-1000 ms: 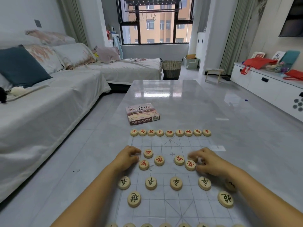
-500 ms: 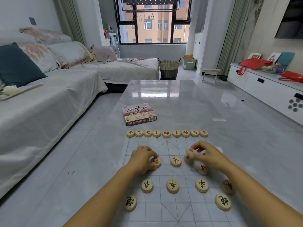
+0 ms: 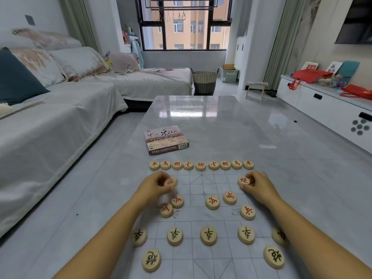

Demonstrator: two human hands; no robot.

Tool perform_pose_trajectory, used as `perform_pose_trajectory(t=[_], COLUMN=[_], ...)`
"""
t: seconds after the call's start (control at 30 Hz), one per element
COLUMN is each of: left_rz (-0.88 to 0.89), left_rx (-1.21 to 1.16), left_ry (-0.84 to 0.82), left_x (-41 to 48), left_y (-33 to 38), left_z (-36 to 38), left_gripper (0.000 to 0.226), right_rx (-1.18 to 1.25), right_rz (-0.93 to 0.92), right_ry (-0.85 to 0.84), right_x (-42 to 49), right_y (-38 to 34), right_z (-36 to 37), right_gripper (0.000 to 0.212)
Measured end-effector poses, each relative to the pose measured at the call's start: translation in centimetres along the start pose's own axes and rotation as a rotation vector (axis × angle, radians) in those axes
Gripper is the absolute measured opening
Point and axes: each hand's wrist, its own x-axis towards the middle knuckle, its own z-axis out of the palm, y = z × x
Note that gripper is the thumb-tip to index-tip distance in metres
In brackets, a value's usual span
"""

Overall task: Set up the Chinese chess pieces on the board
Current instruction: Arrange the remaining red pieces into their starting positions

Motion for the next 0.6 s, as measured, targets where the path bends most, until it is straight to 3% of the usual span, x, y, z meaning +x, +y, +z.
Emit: perform_pose_trajectory(t=[0.1,0.23,0.6], left_rz=[-0.126,-0.185,-0.194], left_rx=[0.13,0.262,0.173], left_ry=[0.159,0.176,0.206], left_x=[0.7,1.2,1.3], left_y=[-1.9,-3.1,-3.4], left_z=[-1.3,-0.8,-0.3], left_gripper=[0.024,0.037,0.039], right_rx=[0.083,0.104,0.152], right_rz=[-0.026,-0.066,-0.088], right_ry=[-0.03,-0.024,-0.037], right_x=[0.0,0.1,0.7], right_y=[0.7,1.2,1.7], right_z=[-0.1,0.1,0.4], right_gripper=[0.044,0.048,0.033])
